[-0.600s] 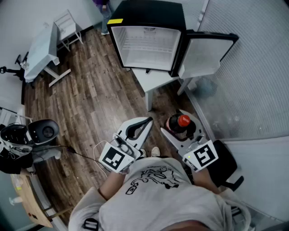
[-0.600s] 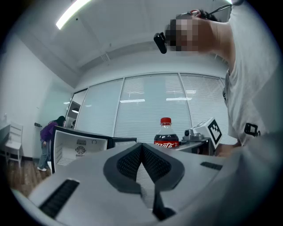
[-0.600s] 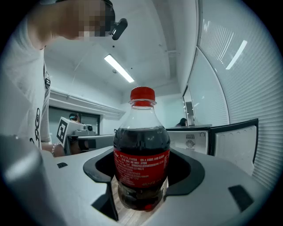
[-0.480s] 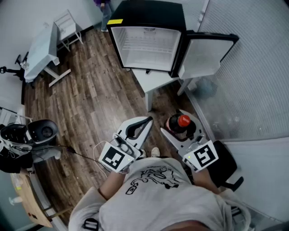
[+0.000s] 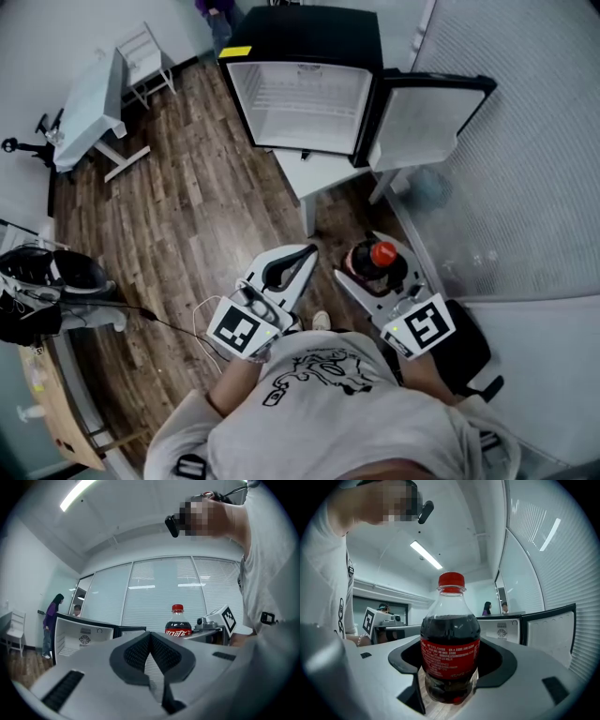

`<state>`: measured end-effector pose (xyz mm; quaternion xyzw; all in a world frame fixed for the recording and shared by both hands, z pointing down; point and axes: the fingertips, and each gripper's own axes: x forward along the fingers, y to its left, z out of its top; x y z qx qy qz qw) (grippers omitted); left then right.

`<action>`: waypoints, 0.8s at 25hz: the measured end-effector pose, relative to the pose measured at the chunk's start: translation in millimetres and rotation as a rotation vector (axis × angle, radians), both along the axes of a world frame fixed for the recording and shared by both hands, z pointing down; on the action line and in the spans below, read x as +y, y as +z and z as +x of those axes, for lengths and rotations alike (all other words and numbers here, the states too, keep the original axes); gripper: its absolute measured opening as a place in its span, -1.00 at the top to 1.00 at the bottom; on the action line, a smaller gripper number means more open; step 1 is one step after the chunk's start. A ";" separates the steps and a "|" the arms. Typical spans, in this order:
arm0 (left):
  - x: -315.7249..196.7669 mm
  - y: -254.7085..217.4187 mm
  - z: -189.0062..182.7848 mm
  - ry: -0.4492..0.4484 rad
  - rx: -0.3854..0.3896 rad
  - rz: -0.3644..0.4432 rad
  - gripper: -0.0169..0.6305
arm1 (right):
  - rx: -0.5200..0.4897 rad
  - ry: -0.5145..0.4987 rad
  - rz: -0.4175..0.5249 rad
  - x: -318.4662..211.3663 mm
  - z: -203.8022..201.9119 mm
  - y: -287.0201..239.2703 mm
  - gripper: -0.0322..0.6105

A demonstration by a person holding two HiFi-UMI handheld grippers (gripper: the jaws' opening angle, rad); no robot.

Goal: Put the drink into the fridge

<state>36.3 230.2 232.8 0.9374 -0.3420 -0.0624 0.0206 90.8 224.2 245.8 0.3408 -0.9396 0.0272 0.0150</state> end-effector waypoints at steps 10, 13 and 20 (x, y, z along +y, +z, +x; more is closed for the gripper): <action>1.6 1.0 22.1 -0.024 0.006 -0.006 0.94 | -0.008 -0.003 -0.010 -1.4 24.3 2.1 -0.11; -1.8 0.8 22.5 -0.036 0.007 -0.010 0.94 | -0.004 -0.010 -0.017 -3.0 25.6 2.7 -0.11; -4.3 1.0 20.9 -0.043 0.005 -0.004 0.94 | -0.004 -0.010 -0.016 -7.5 25.4 5.5 -0.11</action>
